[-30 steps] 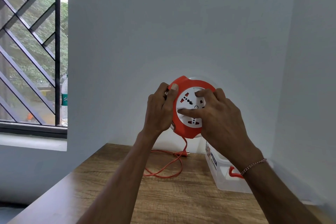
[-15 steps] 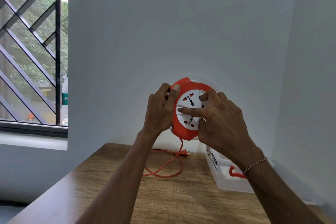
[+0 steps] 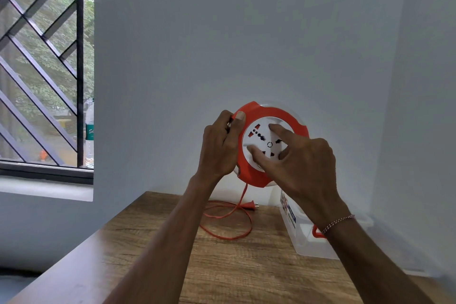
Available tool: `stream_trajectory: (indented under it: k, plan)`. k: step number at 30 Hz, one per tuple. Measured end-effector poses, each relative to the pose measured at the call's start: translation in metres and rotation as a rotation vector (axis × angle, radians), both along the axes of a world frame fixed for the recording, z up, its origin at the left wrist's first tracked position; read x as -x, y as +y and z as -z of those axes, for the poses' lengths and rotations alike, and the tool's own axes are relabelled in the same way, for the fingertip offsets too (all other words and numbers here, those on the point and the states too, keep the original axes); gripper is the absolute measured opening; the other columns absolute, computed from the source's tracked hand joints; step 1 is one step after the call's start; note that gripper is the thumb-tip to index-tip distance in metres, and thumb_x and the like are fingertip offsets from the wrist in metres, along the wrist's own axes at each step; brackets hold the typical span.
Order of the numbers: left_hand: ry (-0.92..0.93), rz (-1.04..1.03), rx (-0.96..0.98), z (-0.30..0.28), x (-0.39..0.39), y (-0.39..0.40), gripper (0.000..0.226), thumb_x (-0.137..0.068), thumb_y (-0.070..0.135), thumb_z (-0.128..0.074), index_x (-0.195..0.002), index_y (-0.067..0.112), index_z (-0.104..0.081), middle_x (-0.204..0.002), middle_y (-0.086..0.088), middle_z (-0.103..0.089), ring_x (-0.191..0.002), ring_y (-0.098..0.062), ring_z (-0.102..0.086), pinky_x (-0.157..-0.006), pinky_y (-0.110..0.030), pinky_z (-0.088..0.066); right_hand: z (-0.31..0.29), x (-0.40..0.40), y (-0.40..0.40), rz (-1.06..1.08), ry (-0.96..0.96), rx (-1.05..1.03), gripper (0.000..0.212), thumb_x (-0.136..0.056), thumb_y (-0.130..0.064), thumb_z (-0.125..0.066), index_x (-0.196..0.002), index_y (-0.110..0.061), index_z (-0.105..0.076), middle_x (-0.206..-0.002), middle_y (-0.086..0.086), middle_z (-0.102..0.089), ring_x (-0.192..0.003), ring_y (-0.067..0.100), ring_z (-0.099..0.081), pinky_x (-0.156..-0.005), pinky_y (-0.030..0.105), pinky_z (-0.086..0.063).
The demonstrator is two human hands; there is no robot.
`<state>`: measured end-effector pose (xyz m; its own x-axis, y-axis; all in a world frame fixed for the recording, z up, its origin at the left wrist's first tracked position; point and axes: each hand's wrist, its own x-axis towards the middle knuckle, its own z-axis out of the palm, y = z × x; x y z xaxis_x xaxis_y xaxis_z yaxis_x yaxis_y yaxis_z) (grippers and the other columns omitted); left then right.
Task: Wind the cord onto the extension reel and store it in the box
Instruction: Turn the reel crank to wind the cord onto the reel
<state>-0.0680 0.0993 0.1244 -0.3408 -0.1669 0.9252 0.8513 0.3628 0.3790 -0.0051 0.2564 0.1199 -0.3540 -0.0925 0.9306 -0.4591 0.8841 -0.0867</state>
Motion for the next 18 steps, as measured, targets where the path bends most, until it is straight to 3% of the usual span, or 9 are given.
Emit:
stream_trajectory:
  k: [6, 9, 12, 15, 18]
  plan:
    - [-0.011, -0.003, 0.003, 0.001, 0.001, -0.001, 0.031, -0.099, 0.045, -0.04, -0.092, 0.019, -0.056, -0.079, 0.018, -0.067, -0.062, -0.008, -0.068, -0.052, -0.025, -0.058, -0.006, 0.001, 0.007, 0.054, 0.1, -0.126, 0.062, -0.081, -0.067, -0.054, -0.117, -0.017, -0.066, -0.093, 0.005, -0.074, -0.078, 0.023, -0.068, -0.073, 0.031, -0.054]
    - [-0.012, 0.01, 0.002, 0.0, 0.002, -0.002, 0.028, -0.098, 0.046, -0.041, -0.091, 0.023, -0.055, -0.08, 0.017, -0.068, -0.061, -0.01, -0.068, -0.051, -0.026, -0.058, -0.009, 0.002, 0.011, -0.008, 0.166, -0.191, 0.042, -0.082, -0.046, -0.067, -0.108, -0.013, -0.07, -0.102, 0.007, -0.072, -0.088, 0.025, -0.062, -0.076, 0.032, -0.053]
    - [-0.003, 0.011, -0.006, 0.0, 0.002, -0.003, 0.022, -0.098, 0.046, -0.04, -0.088, 0.031, -0.053, -0.08, 0.016, -0.068, -0.061, -0.01, -0.068, -0.052, -0.025, -0.058, -0.014, 0.0, 0.015, -0.063, 0.135, -0.27, 0.024, -0.078, -0.023, -0.075, -0.101, -0.019, -0.073, -0.111, 0.009, -0.067, -0.1, 0.028, -0.056, -0.078, 0.039, -0.055]
    - [0.009, 0.013, -0.004, -0.002, 0.001, -0.004, 0.018, -0.099, 0.043, -0.041, -0.087, 0.034, -0.051, -0.078, 0.023, -0.067, -0.064, -0.006, -0.068, -0.052, -0.018, -0.055, -0.015, -0.004, 0.014, -0.026, -0.016, -0.393, 0.043, -0.068, -0.017, -0.083, -0.108, -0.028, -0.071, -0.129, 0.012, -0.057, -0.117, 0.034, -0.048, -0.085, 0.048, -0.052]
    - [0.005, 0.008, -0.005, -0.001, 0.0, -0.002, 0.019, -0.098, 0.044, -0.04, -0.087, 0.034, -0.052, -0.081, 0.016, -0.067, -0.064, -0.01, -0.068, -0.054, -0.025, -0.059, -0.009, -0.004, 0.006, 0.07, -0.077, -0.46, 0.061, -0.061, -0.026, -0.086, -0.117, -0.034, -0.065, -0.134, 0.014, -0.052, -0.121, 0.038, -0.045, -0.09, 0.054, -0.048]
